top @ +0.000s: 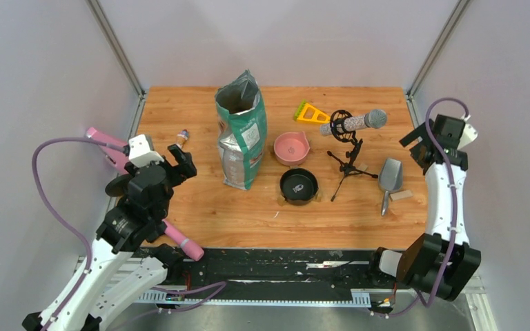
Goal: Serve the pet food
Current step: Pick up the spatula from the center of the board.
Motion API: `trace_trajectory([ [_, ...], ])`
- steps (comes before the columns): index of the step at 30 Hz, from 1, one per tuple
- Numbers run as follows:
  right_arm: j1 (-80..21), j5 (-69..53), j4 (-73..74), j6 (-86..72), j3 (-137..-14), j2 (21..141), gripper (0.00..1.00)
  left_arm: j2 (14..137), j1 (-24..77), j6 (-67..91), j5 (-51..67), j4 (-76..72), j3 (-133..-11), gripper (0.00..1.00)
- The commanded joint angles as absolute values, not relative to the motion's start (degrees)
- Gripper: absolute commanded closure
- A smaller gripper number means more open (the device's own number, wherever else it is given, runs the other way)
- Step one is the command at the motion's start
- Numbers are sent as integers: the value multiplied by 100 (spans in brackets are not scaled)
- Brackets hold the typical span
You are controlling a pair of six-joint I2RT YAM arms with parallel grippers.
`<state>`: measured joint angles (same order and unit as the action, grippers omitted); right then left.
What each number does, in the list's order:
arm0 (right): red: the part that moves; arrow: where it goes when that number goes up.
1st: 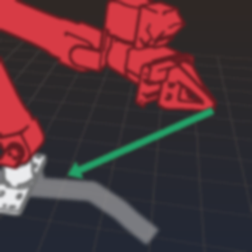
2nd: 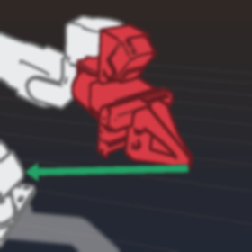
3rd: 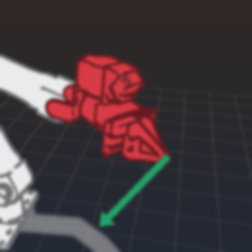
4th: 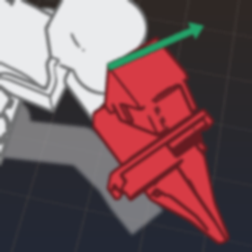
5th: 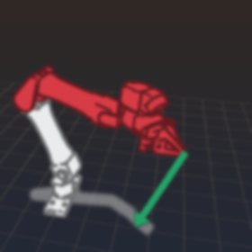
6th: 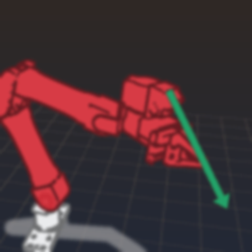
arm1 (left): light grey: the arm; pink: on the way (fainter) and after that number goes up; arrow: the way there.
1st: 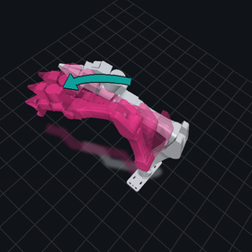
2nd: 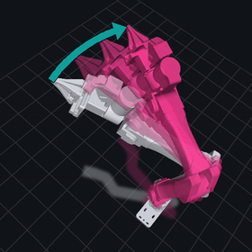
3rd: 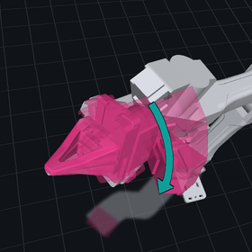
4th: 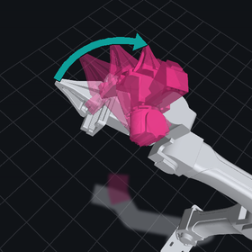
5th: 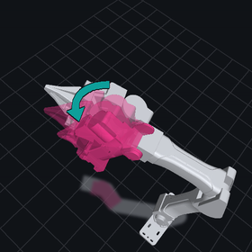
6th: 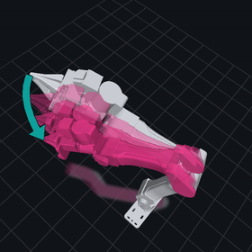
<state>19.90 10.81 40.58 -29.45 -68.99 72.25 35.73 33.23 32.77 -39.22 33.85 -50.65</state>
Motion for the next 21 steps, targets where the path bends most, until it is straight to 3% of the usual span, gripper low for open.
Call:
trace_trajectory([
  [1, 1975, 602, 3873, -3571, -5824, 6689, 0, 3386, 3297, 3595, -4140, 2899, -4879, 0],
  [11, 1966, -593, 3282, -3459, -3972, 6462, 9, 3405, 3299, 3548, -3730, 2578, -4666, 0],
  [21, 1932, -684, 2359, -3268, -3478, 7065, 22, 3559, 3300, 3581, -3494, 2637, -4756, 0],
])
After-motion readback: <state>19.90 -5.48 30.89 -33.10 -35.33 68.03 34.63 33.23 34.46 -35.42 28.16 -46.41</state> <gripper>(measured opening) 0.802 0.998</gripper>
